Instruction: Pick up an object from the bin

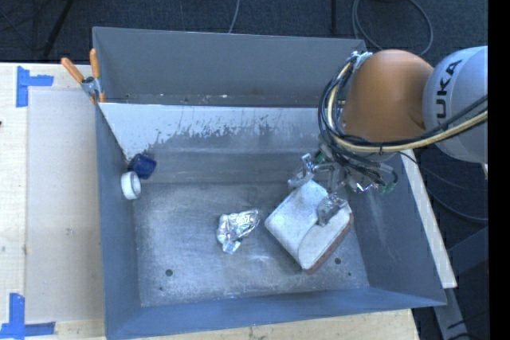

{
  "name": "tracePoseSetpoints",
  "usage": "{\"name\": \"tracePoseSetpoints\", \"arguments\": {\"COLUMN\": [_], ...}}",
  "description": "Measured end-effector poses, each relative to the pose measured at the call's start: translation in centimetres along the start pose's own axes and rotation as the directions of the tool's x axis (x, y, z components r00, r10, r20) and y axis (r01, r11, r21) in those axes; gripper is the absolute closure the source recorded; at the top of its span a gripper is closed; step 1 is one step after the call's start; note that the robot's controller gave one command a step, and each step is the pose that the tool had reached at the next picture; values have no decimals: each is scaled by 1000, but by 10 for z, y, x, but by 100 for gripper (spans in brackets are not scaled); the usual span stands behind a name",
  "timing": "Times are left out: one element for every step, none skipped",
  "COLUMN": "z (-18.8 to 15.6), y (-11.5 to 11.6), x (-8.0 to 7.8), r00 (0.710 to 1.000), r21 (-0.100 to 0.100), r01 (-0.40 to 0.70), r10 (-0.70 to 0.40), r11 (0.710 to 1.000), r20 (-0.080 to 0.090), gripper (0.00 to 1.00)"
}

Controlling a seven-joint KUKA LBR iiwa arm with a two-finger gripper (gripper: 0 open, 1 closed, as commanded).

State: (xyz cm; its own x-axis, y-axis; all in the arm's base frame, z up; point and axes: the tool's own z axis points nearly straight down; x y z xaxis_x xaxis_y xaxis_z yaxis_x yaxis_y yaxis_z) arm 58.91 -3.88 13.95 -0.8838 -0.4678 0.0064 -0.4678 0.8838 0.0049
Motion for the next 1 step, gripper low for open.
{"name": "tracePoseSetpoints", "arguments": {"z": [-154], "y": [-5], "x": [-8], "r00": [998], "r21": [9], "r01": [-62], "r10": [62], "r11": [998], "r20": [16], "gripper": [100]}}
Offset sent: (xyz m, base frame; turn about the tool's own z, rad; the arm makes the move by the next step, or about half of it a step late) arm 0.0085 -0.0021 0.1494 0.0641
